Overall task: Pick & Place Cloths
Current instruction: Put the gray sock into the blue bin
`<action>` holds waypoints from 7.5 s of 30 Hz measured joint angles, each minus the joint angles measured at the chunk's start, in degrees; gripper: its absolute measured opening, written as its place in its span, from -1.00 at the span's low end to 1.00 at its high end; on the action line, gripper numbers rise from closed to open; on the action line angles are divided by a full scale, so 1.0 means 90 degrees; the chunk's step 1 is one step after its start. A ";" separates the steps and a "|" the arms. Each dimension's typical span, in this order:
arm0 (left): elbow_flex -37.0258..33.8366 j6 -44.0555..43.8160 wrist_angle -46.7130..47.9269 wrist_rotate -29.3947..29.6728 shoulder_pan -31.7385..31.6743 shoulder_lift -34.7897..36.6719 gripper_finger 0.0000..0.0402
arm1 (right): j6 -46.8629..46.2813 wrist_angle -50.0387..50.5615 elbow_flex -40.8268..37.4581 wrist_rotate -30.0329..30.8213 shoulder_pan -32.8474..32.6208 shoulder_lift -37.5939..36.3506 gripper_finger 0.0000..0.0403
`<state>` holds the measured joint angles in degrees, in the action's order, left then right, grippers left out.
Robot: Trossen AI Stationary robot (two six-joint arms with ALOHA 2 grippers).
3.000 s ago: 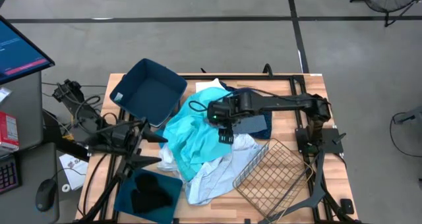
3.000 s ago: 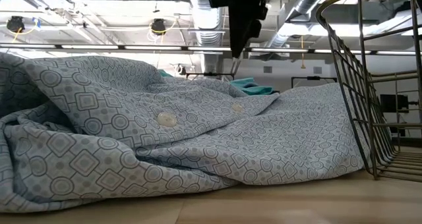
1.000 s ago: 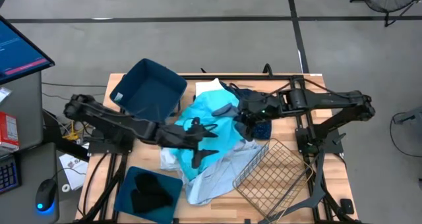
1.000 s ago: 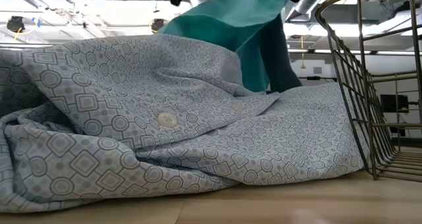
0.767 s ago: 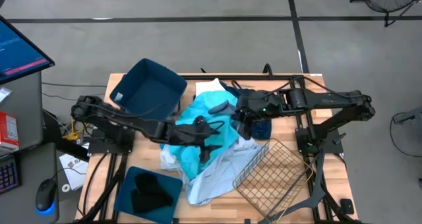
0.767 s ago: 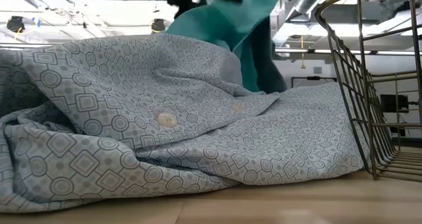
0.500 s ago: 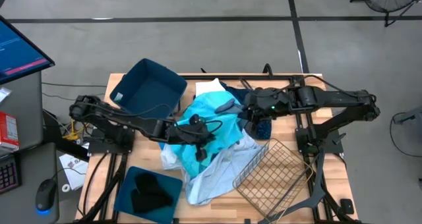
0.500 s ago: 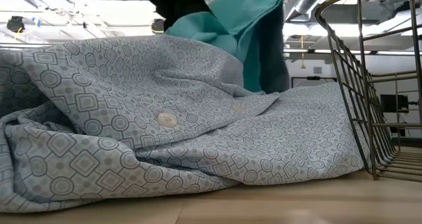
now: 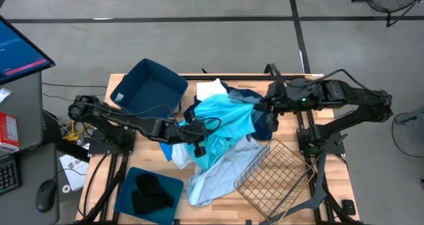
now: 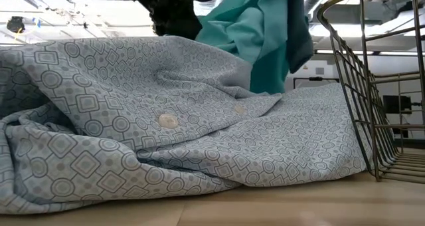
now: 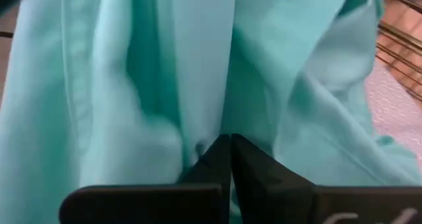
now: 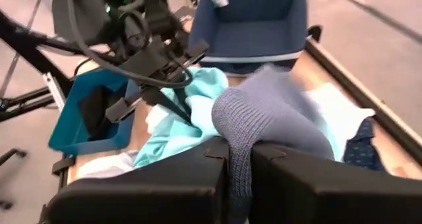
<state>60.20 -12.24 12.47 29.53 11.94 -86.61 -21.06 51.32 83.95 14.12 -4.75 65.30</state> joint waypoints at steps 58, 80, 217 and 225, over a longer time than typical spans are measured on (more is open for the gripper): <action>0.0006 0.0325 -0.1086 -0.1103 -0.0995 -0.0300 -1.00 | -0.0137 0.0078 -0.0207 0.0580 -0.0585 0.0839 -0.84; 0.0000 -0.0030 -0.0469 -0.1762 -0.0721 0.0414 -0.85 | -0.1155 0.1842 -0.0204 0.0580 -0.0736 0.0788 -0.61; 0.0007 -0.3964 0.1136 -0.2714 0.2888 0.3681 -1.00 | 0.1330 -0.2031 0.1482 -0.1303 -0.1222 0.0994 -0.77; 0.0005 -0.5075 0.2585 -0.2677 0.3918 0.2918 -1.00 | 0.1329 -0.1880 0.1366 -0.1257 -0.1219 0.1002 -0.77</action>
<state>60.25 -57.92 35.74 5.44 47.21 -60.35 -9.10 34.39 96.25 2.81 -15.73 74.31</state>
